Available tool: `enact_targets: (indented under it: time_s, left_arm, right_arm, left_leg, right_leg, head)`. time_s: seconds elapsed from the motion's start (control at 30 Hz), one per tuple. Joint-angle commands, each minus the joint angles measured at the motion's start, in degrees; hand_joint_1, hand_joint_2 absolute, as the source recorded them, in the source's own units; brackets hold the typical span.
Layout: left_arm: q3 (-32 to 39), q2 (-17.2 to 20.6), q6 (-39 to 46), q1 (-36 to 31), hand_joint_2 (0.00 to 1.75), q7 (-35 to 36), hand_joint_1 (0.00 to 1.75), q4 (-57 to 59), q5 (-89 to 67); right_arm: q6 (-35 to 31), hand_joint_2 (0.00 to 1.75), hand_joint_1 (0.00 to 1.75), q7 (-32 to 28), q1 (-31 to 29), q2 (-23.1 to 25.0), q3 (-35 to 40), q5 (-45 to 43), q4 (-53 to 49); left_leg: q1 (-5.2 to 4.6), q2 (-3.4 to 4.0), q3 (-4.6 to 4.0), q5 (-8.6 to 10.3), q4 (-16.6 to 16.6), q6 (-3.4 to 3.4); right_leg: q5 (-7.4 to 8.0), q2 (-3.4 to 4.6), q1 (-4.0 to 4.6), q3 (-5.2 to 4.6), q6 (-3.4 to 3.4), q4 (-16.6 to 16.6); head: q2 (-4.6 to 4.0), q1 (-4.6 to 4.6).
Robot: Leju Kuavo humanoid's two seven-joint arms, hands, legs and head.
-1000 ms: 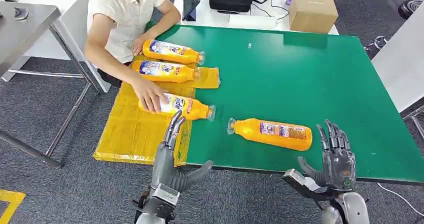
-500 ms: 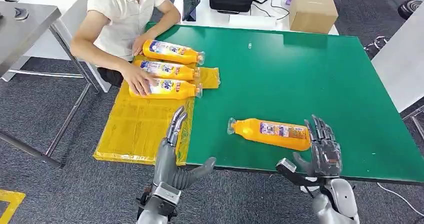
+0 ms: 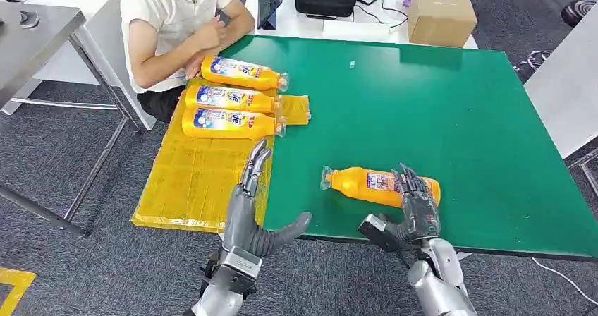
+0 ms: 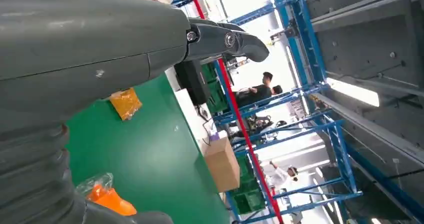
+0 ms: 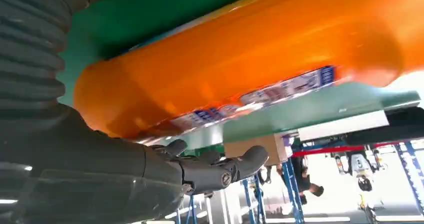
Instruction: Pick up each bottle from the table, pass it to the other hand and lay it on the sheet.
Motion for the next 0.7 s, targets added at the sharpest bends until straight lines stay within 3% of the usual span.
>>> enact_targets:
  time_s: [0.03,0.27,0.33,0.47,0.7]
  left_arm:
    - [-1.4,0.7,-0.4,-3.0,1.75,0.7,0.00,4.0,1.2]
    - [-0.5,0.6,-0.2,-1.3,1.75,2.0,0.00,2.6,0.8]
    - [-0.1,0.5,0.0,-1.0,1.75,2.2,0.00,2.7,0.0]
    - [0.9,0.2,0.3,-0.6,1.75,2.8,0.00,2.0,-0.6]
    - [1.5,-0.1,0.1,-0.4,1.75,3.5,0.00,1.7,-1.0]
  right_arm:
    - [-0.1,1.75,0.00,7.5,-5.1,0.1,4.7,5.0,11.5]
    - [-0.1,1.75,0.00,22.4,-5.1,-2.1,10.4,14.5,7.9]
    - [-0.1,1.75,0.00,30.1,-6.0,-2.6,12.1,18.9,9.4]
    - [-0.1,1.75,0.00,34.6,-6.1,-2.6,12.6,20.1,8.7]
    - [1.1,1.75,0.00,35.3,-6.5,-2.7,12.1,18.2,10.1]
  left_leg:
    - [0.05,0.04,0.25,-0.04,-0.1,-0.11]
    - [0.04,-0.02,0.41,-0.01,-0.1,-0.11]
    - [0.03,-0.04,0.41,0.00,0.0,-0.06]
    - [0.00,-0.02,0.54,0.00,0.0,-0.05]
    - [0.03,-0.07,0.63,-0.02,-0.1,-0.09]
  right_leg:
    - [-0.02,0.07,0.05,0.23,-0.11,-0.1]
    - [-0.02,-0.01,0.04,0.36,-0.12,-0.1]
    - [-0.01,-0.03,0.03,0.39,-0.08,-0.1]
    - [-0.01,-0.01,-0.01,0.52,-0.06,0.0]
    - [-0.04,-0.04,0.02,0.63,-0.12,-0.1]
  head:
    - [0.00,0.02]
    - [0.00,0.00]
    - [0.00,0.02]
    - [0.00,0.00]
    - [0.00,0.02]
